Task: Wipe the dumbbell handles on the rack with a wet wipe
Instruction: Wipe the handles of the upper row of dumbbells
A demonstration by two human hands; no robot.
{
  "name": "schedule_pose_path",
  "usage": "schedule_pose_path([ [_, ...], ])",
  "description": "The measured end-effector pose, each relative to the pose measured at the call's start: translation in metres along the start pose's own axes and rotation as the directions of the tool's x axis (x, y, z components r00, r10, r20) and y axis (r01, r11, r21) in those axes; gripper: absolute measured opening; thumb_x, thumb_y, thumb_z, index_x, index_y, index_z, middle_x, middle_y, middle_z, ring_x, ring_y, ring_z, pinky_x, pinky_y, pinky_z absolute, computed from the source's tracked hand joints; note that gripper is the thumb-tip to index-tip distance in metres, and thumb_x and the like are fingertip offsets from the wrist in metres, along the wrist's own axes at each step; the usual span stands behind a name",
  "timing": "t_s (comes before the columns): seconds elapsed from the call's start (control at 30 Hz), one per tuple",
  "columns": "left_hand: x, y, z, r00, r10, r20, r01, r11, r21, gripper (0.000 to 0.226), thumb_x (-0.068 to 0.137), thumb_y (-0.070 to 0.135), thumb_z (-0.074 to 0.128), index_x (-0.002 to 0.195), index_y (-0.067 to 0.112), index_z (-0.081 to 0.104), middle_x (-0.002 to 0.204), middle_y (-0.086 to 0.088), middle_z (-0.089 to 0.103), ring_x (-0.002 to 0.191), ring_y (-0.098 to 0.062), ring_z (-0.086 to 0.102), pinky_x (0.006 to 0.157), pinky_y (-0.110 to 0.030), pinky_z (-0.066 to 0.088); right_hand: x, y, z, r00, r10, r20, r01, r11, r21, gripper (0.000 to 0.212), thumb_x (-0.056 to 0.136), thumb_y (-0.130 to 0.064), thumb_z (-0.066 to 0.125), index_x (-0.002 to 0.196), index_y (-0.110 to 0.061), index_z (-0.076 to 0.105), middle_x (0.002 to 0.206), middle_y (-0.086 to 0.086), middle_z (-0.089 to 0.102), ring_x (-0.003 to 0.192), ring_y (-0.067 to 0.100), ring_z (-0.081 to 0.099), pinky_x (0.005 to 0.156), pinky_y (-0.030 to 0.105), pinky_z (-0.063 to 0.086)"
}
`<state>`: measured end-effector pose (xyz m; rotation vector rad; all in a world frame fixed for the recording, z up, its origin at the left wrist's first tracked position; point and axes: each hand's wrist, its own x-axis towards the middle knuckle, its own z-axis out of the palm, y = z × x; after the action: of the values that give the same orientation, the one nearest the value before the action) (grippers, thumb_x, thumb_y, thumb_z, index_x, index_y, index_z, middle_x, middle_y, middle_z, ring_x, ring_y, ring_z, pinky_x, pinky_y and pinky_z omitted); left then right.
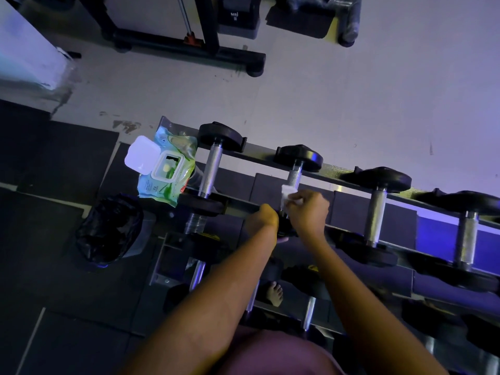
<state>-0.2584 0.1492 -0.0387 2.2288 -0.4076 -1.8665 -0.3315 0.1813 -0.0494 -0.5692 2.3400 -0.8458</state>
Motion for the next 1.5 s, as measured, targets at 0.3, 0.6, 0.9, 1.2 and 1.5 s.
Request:
schedule_pose_path([
  [0.3, -0.003, -0.003, -0.002, 1.0, -0.004, 0.009, 0.005, 1.0, -0.005, 0.025, 0.086, 0.025, 0.045, 0.077, 0.007, 0.059, 0.099, -0.019, 0.066, 0.08, -0.038, 0.064, 0.056, -0.052, 0.059, 0.011, -0.015, 0.005, 0.986, -0.137, -0.094, 0.131, 0.989, -0.062, 0.014, 0.084, -0.009, 0.063, 0.091, -0.008, 0.075, 0.091, 0.016, 0.07, 0.081, 0.029, 0.067, 0.067, 0.026, 0.047],
  [0.6, -0.009, -0.004, -0.001, 1.0, 0.029, 0.005, -0.03, 0.999, 0.018, 0.024, 0.088, 0.025, 0.043, 0.077, 0.008, 0.056, 0.095, -0.017, 0.063, 0.076, -0.035, 0.062, 0.059, -0.05, 0.059, 0.023, -0.018, -0.004, 0.998, 0.019, -0.056, -0.017, 0.999, 0.032, 0.014, 0.081, -0.005, 0.063, 0.083, -0.009, 0.075, 0.087, 0.013, 0.071, 0.078, 0.025, 0.064, 0.071, 0.032, 0.053],
  [0.9, -0.01, -0.006, 0.001, 0.993, 0.092, -0.075, -0.086, 0.994, 0.07, 0.023, 0.09, 0.025, 0.044, 0.089, 0.005, 0.055, 0.089, -0.015, 0.058, 0.059, -0.027, 0.054, 0.037, -0.033, 0.05, -0.019, 0.013, 0.002, 1.0, 0.013, -0.02, -0.01, 0.993, 0.115, 0.012, 0.08, -0.004, 0.064, 0.081, -0.013, 0.072, 0.086, 0.009, 0.069, 0.077, 0.021, 0.063, 0.071, 0.031, 0.053],
  [1.2, -0.004, -0.007, 0.0, 0.997, 0.065, -0.045, -0.063, 0.997, 0.048, 0.022, 0.09, 0.024, 0.045, 0.089, 0.004, 0.054, 0.091, -0.017, 0.057, 0.061, -0.03, 0.054, 0.045, -0.043, 0.05, -0.016, 0.016, 0.01, 0.993, -0.108, -0.042, 0.106, 0.994, -0.035, 0.01, 0.081, -0.008, 0.067, 0.086, -0.011, 0.074, 0.096, 0.013, 0.066, 0.088, 0.032, 0.063, 0.067, 0.024, 0.037],
  [1.5, -0.008, -0.008, -0.006, 0.998, 0.058, 0.02, -0.058, 0.998, 0.029, 0.026, 0.089, 0.025, 0.046, 0.09, 0.001, 0.056, 0.091, -0.019, 0.058, 0.067, -0.034, 0.058, 0.06, -0.052, 0.059, -0.016, 0.012, 0.005, 0.991, -0.134, -0.002, 0.134, 0.989, -0.065, 0.017, 0.081, -0.004, 0.063, 0.072, -0.015, 0.071, 0.087, 0.009, 0.071, 0.079, 0.021, 0.066, 0.067, 0.022, 0.045],
])
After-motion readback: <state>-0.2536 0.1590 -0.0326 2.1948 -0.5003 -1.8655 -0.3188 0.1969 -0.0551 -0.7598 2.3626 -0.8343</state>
